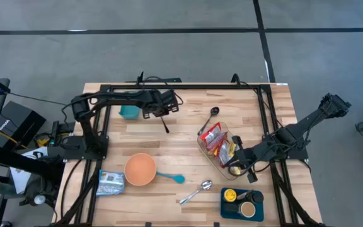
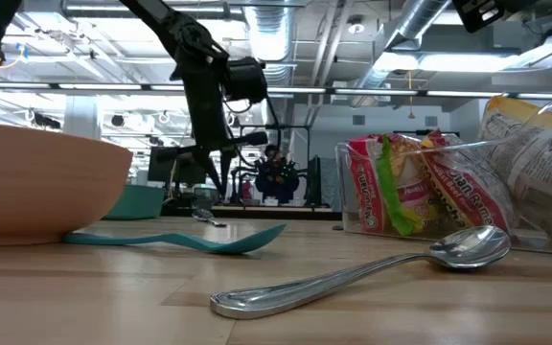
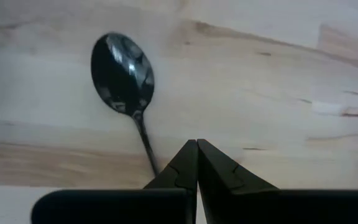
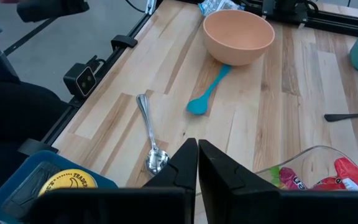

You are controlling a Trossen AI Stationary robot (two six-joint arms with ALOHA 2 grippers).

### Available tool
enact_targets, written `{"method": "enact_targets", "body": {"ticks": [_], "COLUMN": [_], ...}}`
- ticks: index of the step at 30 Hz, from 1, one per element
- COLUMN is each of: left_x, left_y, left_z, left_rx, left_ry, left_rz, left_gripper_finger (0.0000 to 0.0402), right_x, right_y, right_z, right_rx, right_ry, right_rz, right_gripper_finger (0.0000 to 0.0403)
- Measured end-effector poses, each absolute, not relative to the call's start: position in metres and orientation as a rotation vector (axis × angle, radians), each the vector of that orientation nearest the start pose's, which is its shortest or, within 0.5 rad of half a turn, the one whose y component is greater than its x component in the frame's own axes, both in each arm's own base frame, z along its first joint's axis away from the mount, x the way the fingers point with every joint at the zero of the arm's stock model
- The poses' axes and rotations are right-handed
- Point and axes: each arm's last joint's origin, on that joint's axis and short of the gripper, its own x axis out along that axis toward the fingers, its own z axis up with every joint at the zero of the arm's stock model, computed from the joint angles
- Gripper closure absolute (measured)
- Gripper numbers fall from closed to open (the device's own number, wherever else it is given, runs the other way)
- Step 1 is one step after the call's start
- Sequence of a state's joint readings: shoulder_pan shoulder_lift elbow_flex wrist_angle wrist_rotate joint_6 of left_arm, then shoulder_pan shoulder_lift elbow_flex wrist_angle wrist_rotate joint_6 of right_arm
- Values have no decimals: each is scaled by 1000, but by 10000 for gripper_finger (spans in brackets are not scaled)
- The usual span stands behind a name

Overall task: Pick & Place Food Item
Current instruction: Put the left black spoon into the green bin

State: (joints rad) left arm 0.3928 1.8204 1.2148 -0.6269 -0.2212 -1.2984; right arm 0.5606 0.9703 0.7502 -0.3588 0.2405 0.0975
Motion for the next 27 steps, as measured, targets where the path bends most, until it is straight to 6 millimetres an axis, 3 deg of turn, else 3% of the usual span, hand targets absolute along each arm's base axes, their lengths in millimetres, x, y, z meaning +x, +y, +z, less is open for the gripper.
{"method": "enact_targets", "body": {"ticks": [12,27], "left_x": [323,323], "left_y": [134,134], "left_z": [156,160], "left_rx": [-1190,-1190], "left_ry": [805,787], "left_rz": [1377,1366], "left_gripper_finger": [401,396], "right_x": [176,176], "right_y": [102,102], "right_z": [274,274], "right_rx": [-132,-133], "right_ry": [550,553], "right_rz": [284,284], "right_gripper_finger": [395,395]}}
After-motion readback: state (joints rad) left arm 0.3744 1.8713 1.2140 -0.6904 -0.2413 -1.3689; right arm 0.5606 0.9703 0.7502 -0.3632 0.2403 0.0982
